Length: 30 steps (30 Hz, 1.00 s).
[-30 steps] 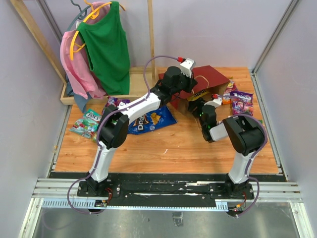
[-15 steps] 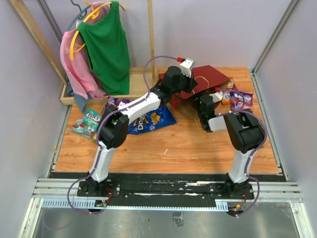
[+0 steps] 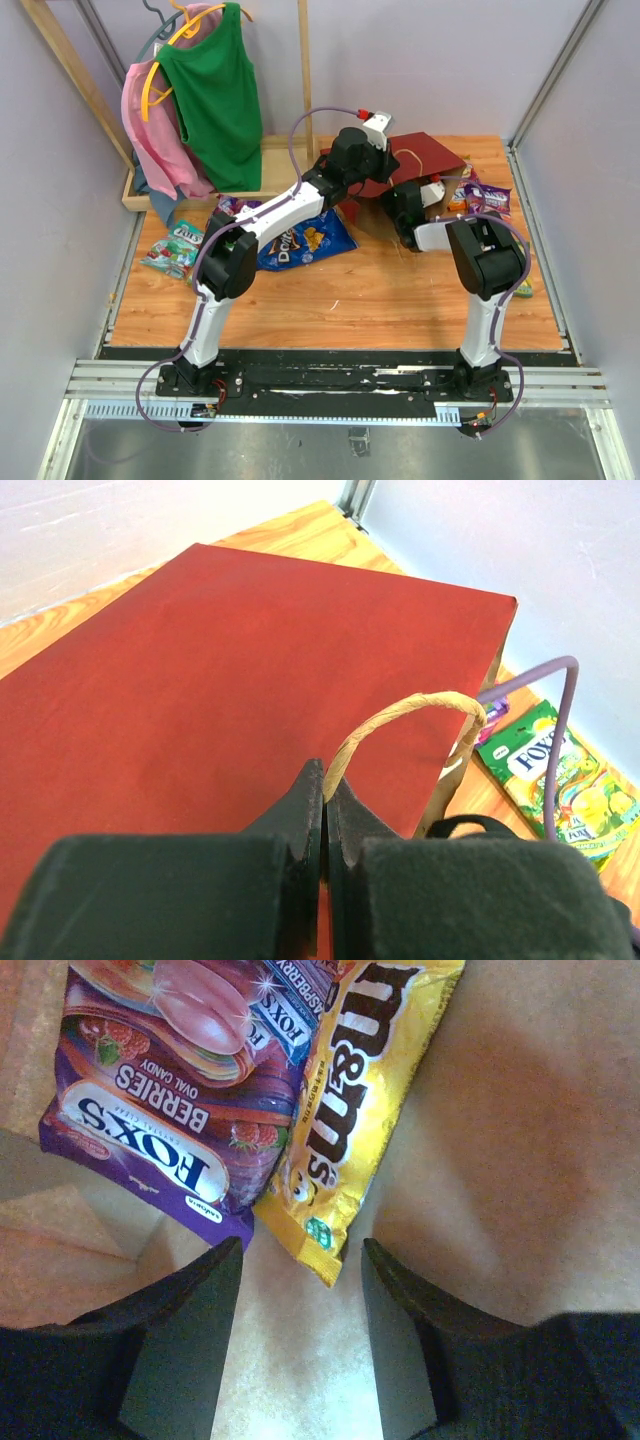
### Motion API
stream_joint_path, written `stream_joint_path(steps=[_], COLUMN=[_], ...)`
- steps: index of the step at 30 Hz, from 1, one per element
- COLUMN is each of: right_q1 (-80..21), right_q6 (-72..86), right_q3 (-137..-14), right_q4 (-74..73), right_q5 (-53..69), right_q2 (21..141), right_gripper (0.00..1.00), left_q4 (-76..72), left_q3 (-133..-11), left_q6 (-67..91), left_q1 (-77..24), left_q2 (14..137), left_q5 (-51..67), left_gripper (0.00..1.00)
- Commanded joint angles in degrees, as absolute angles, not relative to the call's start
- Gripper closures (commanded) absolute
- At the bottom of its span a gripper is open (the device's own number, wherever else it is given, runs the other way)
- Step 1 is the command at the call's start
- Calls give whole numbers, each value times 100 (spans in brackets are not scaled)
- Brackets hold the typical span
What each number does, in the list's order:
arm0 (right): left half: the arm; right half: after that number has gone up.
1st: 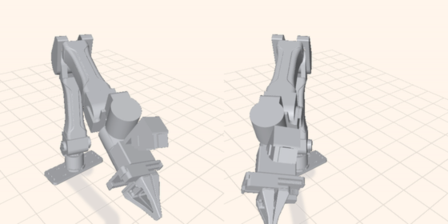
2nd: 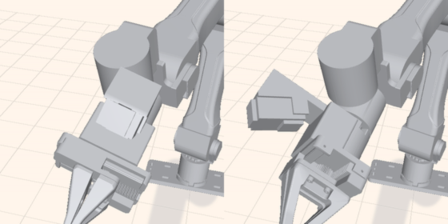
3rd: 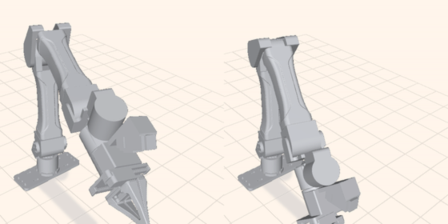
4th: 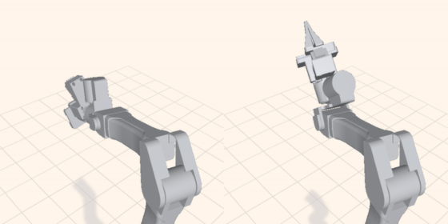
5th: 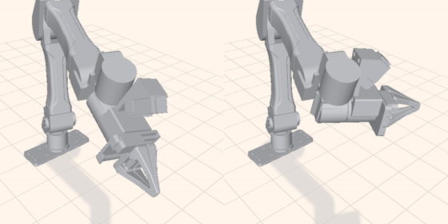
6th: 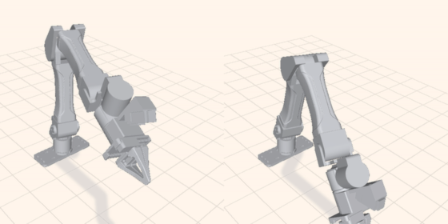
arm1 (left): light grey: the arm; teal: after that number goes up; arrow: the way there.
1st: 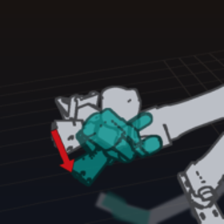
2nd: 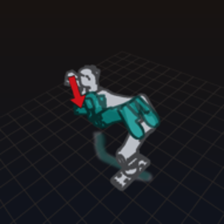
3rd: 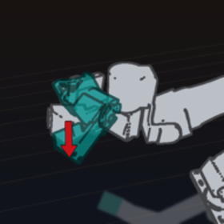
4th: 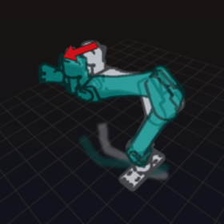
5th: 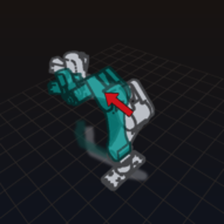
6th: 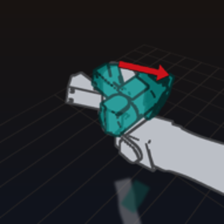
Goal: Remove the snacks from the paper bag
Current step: Pick up the snack from the paper bag.
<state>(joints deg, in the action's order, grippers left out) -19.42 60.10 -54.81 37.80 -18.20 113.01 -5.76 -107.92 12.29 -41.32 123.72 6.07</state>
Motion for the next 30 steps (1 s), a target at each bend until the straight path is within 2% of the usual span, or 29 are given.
stream_joint_path(steps=[1, 6, 13, 15, 20, 22, 30], right_q1=[-1851, -1785, -1758, -1750, -1731, -1724, -1733], right_q6=[6246, 6404, 6526, 6556, 6522, 6484, 6128], right_q3=[-6075, -6682, -6903, -6949, -6949, -6932, -6358], right_q4=[2412, 1587, 1446, 1460, 1870, 2011, 2626], right_q5=[-2136, -2066, -2039, -2036, -1825, -1762, -1834], right_q2=[11571, 11875, 12138, 12203, 12376, 12401, 11917], right_gripper=[48, 48, 58, 65, 91, 99, 99], left_q4=[-490, -339, -203, -151, -35, -2, 185], left_q3=[-11018, -11145, -11251, -11315, -11444, -11464, -11552], left_q6=[1288, 1276, 1248, 1248, 1231, 1215, 1070], left_q1=[-4089, -4092, -4087, -4089, -4087, -4087, -4058], left_q2=[12194, 12232, 12288, 12323, 12410, 12437, 12471], left_q5=[550, 555, 583, 580, 585, 588, 429], left_gripper=[100, 100, 100, 100, 100, 100, 100])
